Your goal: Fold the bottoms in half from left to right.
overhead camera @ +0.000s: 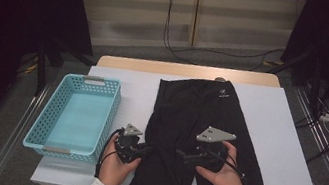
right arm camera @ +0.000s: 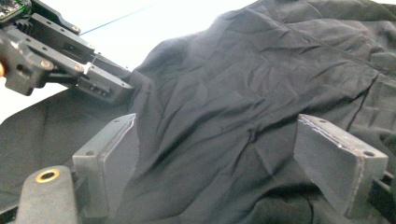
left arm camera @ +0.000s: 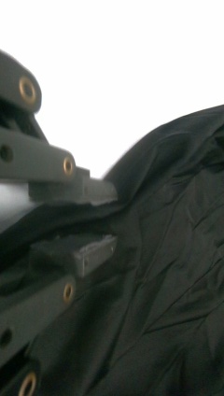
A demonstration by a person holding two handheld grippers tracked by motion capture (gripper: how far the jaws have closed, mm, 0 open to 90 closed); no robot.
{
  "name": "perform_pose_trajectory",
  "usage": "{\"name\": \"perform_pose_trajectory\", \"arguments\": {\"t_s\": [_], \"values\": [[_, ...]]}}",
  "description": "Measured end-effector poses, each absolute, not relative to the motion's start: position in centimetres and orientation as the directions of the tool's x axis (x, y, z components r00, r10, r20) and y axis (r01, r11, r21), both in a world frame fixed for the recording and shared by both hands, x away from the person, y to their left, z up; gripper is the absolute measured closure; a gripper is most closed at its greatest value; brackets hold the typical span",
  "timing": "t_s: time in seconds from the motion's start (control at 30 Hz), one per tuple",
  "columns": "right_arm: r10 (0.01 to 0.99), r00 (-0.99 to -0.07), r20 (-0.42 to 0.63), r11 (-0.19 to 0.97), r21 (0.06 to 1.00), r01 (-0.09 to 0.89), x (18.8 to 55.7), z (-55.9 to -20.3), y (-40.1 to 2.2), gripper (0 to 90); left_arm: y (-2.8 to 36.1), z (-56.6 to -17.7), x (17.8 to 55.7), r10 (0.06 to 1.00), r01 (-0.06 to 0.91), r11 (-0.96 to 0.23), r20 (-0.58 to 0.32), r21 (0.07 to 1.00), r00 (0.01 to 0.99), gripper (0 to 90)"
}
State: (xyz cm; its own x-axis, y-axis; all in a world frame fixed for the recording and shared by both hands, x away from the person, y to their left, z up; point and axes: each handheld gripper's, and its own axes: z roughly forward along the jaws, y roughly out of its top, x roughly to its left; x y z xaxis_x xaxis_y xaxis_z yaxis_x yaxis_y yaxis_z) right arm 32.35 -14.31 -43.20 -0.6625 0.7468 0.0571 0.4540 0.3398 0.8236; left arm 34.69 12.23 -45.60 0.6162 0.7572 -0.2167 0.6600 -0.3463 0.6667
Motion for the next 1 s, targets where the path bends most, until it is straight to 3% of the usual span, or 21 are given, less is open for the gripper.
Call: {"name": "perform_pose_trajectory", "arguments": {"t_s": [0.13,0.53,0.63,0.77,1.0], "values": [[0.751,-0.658,0.053,0.343,0.82,0.458,32.4,-43.3,-14.3,14.7,11.6,-45.5,34.8,0.752,0.669,-0.329,-0.243,0.667,0.612,88.3],[0.774,-0.631,0.054,0.33,0.816,0.475,33.3,-43.6,-14.8,14.6,10.1,-44.8,34.1,0.687,0.635,-0.356,-0.268,0.686,0.675,86.7],[0.775,-0.629,0.056,0.327,0.816,0.476,33.5,-43.6,-14.8,14.7,10.4,-45.2,34.3,0.694,0.642,-0.351,-0.271,0.681,0.667,77.3],[0.776,-0.628,0.058,0.322,0.82,0.473,33.6,-43.4,-14.8,14.6,10.9,-45.1,34.2,0.705,0.615,-0.372,-0.219,0.695,0.674,53.0],[0.782,-0.621,0.059,0.318,0.818,0.479,33.7,-43.6,-15.0,14.6,12.3,-44.9,33.8,0.732,0.611,-0.375,-0.182,0.697,0.657,33.1]]}}
